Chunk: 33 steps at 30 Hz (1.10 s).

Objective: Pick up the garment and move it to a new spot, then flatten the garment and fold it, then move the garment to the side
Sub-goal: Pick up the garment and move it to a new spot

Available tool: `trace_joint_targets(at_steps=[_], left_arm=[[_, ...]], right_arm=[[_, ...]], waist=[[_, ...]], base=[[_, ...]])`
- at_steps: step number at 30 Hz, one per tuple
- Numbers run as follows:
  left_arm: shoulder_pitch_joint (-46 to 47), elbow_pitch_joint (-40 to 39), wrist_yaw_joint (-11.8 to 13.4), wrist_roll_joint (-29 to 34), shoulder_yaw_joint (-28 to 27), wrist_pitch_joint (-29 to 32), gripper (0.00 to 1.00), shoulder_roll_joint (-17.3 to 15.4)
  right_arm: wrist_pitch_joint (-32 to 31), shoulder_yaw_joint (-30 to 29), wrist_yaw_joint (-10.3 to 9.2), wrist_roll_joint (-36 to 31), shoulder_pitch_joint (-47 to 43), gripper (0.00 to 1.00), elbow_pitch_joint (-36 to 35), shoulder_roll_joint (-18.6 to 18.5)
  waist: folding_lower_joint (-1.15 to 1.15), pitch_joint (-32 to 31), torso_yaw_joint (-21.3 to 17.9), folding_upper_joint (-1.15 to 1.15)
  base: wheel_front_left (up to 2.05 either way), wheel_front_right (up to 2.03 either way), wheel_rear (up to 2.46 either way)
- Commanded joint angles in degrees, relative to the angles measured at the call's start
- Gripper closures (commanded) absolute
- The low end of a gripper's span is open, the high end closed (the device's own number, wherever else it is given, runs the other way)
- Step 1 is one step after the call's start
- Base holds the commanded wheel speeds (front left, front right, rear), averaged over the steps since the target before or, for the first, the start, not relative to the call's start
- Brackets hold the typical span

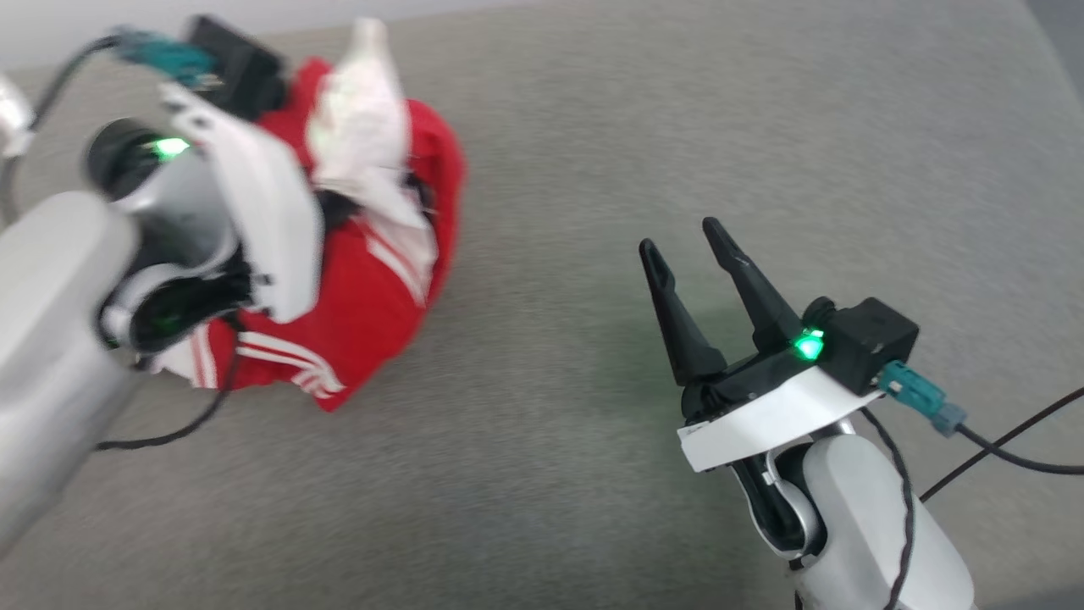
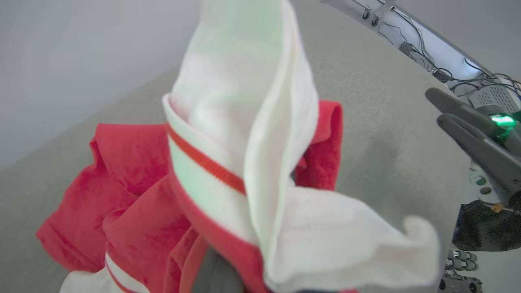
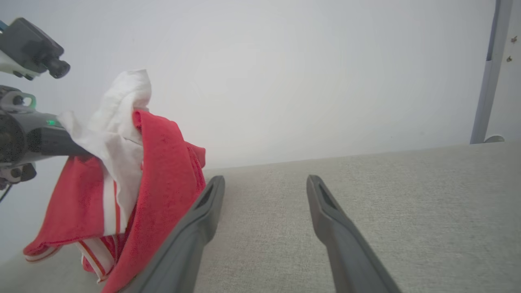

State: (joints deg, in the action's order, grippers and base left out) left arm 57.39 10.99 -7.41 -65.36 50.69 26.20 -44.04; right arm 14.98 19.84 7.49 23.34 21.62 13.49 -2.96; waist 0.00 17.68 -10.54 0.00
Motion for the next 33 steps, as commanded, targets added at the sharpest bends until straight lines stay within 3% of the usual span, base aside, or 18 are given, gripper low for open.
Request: trace_joint_targets(at_steps=[1, 8, 15, 23, 29, 30, 31, 32, 33], left_arm=[[1.7, -0.6, -0.1, 0.0, 1.1, 0.9, 1.0, 1.6], [8.0, 7.0, -0.1, 1.5, 8.2, 5.1, 1.0, 11.0], [11.5, 17.8, -0.1, 1.6, 13.9, 3.7, 1.0, 18.2], [12.8, 28.4, 0.0, 2.1, 21.0, 3.7, 1.0, 24.6], [11.2, 31.9, 0.0, 3.9, 23.0, 6.4, 1.0, 24.5], [11.0, 32.2, 0.1, 4.3, 23.2, 7.2, 0.82, 24.1], [10.9, 32.1, 0.1, 4.8, 23.4, 7.9, 0.51, 23.8], [11.0, 31.9, 0.1, 5.1, 23.5, 8.0, 0.0, 23.4], [11.3, 31.9, 0.1, 5.5, 23.5, 7.7, 0.0, 23.0]], right_arm=[[0.3, -0.5, 0.01, 1.1, -0.6, 0.0, -0.8, 0.0], [0.3, -2.3, 0.01, 4.6, -0.8, 0.0, -3.1, 0.0], [0.3, -5.1, 0.01, 8.6, -2.0, 0.0, -4.3, 0.1], [0.3, -8.2, 0.01, 10.3, -4.9, 0.0, -6.4, 0.0], [0.3, -7.9, 0.01, 10.7, -5.4, 0.0, -7.6, 0.0], [0.3, -7.9, 0.01, 10.8, -5.4, 0.0, -7.7, 0.0], [0.3, -7.9, 0.01, 10.8, -5.3, 0.0, -7.9, 0.0], [0.3, -7.8, 0.01, 10.9, -5.2, 0.0, -8.0, 0.0], [0.3, -7.7, 0.01, 10.9, -5.0, 0.0, -8.0, 0.0]], waist=[[0.0, 1.9, -4.7, 0.0], [0.0, 6.2, -15.3, 0.0], [0.0, 8.6, -23.0, 0.0], [0.0, 10.7, -23.4, 0.0], [0.0, 11.5, -23.3, 0.0], [0.0, 11.7, -23.3, 0.0], [0.0, 11.8, -23.3, 0.0], [0.0, 11.8, -23.3, 0.0], [0.0, 11.9, -23.3, 0.0]], base=[[0.0, 0.0, 0.0], [0.0, 0.0, 0.0], [0.0, 0.0, 0.0], [0.0, 0.0, 0.0], [0.08, 0.08, 0.08], [0.02, 0.02, 0.02], [0.0, 0.0, 0.0], [0.0, 0.0, 0.0], [0.0, 0.0, 0.0]])
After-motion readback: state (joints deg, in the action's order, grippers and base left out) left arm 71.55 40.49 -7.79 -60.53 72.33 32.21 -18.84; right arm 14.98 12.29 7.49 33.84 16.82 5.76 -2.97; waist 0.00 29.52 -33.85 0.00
